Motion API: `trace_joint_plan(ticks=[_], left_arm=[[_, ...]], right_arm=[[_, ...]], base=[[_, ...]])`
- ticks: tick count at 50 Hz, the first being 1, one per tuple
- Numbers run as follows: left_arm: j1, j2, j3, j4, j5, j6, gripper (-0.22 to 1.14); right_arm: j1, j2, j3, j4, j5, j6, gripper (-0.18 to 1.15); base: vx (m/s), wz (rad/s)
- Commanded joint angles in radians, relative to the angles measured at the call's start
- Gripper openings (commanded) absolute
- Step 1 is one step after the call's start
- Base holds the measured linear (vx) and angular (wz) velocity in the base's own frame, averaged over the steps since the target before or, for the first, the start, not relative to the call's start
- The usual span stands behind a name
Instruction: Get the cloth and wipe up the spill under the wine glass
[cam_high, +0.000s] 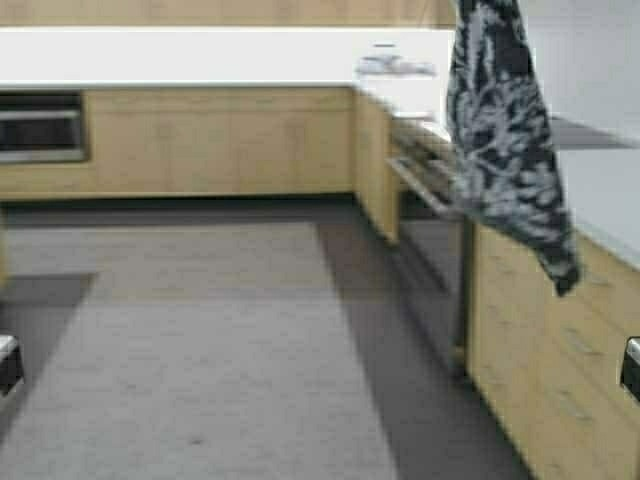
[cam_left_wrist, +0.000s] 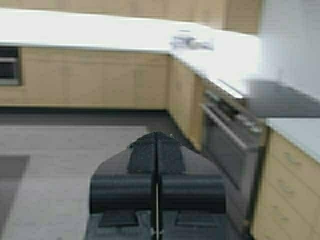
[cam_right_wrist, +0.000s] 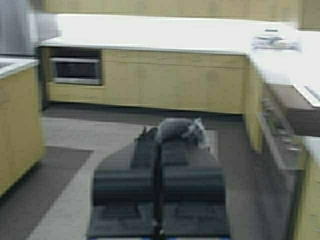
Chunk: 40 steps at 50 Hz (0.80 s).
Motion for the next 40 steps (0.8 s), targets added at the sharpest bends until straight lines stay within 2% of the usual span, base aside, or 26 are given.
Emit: trace_joint_plan(ticks=[1,40], left_arm=[[0.002,0.011,-0.009,-0.006,-0.011,0.0,0.02],[0.002,-0.02,-0.006,-0.005,-0.012,0.005,0.02]], right_arm=[[0.003,0.002,-0.021,-0.005,-0.014,0.003,0.07],[0.002,0.095,-0.058,-0.005,-0.012,0.003,0.07]], base=[[-0.06,0.45],[-0.05,0.45]])
